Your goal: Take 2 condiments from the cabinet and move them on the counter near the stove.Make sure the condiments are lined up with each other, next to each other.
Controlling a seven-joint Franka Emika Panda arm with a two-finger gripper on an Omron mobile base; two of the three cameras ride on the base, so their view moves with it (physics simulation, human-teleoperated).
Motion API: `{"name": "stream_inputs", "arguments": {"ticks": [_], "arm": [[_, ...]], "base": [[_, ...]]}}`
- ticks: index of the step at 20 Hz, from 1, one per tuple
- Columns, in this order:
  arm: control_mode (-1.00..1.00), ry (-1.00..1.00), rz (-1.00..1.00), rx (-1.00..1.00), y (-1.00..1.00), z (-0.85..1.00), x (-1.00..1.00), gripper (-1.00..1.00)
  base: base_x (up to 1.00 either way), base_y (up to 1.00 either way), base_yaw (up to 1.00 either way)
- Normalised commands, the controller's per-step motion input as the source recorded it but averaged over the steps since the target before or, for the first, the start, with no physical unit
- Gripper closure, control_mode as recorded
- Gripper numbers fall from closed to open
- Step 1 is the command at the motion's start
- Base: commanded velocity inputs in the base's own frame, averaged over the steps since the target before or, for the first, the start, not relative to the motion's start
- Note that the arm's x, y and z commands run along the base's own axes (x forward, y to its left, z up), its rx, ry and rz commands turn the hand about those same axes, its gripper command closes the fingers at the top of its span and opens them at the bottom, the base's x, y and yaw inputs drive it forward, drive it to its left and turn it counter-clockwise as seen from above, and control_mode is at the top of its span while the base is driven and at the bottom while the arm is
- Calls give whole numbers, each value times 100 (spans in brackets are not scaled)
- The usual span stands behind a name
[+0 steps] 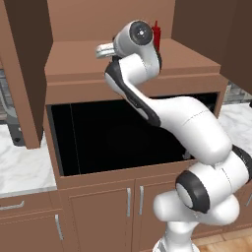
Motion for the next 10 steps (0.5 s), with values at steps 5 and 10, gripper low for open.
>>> {"name": "stream_inputs", "arguments": {"ticks": [5,10], "arm": [[-100,-13,0,-3,-56,7,-100,100],[-100,1,0,0,-49,7,-100,100]], "base": [[0,0,0],[0,0,0]]}}
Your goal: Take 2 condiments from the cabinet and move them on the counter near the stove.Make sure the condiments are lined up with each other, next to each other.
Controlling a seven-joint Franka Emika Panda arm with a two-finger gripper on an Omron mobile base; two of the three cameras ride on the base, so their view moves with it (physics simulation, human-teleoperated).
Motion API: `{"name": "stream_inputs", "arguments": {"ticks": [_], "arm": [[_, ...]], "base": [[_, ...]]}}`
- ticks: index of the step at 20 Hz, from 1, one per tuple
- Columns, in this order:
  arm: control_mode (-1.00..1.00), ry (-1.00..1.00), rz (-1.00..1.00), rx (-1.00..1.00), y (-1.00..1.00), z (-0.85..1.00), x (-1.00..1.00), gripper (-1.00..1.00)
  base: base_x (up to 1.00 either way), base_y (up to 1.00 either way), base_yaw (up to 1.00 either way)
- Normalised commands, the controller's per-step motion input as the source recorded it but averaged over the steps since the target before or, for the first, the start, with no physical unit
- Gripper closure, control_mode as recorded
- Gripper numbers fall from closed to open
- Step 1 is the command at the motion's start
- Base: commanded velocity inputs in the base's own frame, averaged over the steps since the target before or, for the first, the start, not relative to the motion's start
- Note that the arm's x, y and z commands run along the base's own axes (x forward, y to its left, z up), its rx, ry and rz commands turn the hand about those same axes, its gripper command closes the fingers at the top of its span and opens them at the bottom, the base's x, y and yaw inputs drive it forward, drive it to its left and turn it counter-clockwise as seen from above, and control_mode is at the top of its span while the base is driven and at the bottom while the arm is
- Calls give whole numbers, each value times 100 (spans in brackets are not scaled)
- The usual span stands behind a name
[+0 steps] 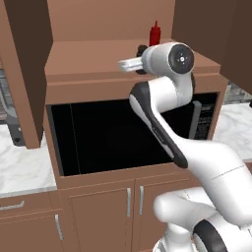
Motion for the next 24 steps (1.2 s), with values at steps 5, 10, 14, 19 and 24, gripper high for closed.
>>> {"name": "stream_inputs", "arguments": {"ticks": [5,10,14,19,24], "arm": [[-100,11,0,7,-44,0,-100,100],[-100,12,0,0,-48,-6,-95,100],[-100,12,0,0,-54,-32,-72,100],[-100,11,0,0,-48,-27,-57,100],[-100,8,-1,0,-32,-25,-35,100]], "base": [[0,0,0],[0,0,0],[0,0,0],[0,0,0],[0,0,0]]}}
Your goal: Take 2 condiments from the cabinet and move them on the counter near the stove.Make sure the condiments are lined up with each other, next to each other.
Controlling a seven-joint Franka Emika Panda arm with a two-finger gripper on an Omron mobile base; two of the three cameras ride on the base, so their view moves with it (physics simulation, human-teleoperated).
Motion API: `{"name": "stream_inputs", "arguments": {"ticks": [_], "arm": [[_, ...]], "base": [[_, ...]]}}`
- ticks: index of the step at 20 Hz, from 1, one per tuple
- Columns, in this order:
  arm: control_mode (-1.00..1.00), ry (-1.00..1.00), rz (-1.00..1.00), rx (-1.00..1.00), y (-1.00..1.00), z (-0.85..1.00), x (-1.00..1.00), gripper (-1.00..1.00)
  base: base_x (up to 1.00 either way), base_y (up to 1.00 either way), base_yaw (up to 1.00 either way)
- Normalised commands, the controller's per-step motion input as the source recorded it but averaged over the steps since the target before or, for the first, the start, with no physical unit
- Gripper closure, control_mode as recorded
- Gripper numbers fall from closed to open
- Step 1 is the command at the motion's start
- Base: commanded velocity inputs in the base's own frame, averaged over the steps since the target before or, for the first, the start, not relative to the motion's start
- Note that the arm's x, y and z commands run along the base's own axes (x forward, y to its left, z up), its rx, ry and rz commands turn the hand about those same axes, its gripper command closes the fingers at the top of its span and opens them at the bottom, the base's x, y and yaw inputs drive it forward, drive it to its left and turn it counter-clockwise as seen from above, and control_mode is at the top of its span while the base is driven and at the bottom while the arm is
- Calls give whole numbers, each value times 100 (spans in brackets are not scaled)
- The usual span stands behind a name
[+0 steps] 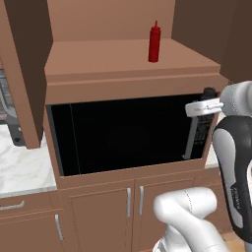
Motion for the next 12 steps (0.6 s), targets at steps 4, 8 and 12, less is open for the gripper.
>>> {"name": "stream_inputs", "arguments": {"ticks": [4,8,12], "arm": [[-100,2,-9,0,-2,-26,-12,100],[-100,0,-12,0,0,-9,-12,100],[-100,0,-5,0,-8,-1,-1,100]], "base": [[0,0,0],[0,0,0],[0,0,0]]}}
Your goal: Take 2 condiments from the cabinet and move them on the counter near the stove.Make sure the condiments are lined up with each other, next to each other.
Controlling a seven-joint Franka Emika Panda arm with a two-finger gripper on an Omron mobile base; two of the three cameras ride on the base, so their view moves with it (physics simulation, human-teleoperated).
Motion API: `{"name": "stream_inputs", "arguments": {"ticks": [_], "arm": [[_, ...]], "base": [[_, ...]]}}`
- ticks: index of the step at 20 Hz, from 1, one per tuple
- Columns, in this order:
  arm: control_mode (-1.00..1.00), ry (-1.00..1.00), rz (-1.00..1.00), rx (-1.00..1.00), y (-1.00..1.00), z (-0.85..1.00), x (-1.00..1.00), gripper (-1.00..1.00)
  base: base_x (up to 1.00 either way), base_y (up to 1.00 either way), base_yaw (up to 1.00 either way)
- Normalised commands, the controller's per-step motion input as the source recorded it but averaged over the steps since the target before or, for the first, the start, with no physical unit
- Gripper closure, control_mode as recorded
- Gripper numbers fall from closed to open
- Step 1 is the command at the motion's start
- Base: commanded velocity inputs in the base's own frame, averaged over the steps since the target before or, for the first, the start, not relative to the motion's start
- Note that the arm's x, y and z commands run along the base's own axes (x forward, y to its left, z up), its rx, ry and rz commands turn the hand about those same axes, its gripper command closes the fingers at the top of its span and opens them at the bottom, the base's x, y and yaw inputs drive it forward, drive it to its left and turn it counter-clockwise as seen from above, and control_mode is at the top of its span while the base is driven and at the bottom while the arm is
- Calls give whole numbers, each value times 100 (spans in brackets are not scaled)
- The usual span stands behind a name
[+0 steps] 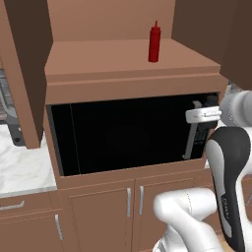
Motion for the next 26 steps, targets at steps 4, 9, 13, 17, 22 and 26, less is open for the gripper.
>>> {"name": "stream_inputs", "arguments": {"ticks": [4,9,13,17,22,26], "arm": [[-100,0,0,0,-1,0,0,100],[-100,0,0,0,0,0,0,100],[100,0,0,0,0,0,-10,100],[100,0,0,0,0,0,0,100],[100,0,0,0,0,0,0,100],[100,0,0,0,0,0,0,100]], "base": [[0,0,0],[0,0,0],[-44,0,0],[-100,0,-6],[-90,0,-35],[-69,4,-84]]}}
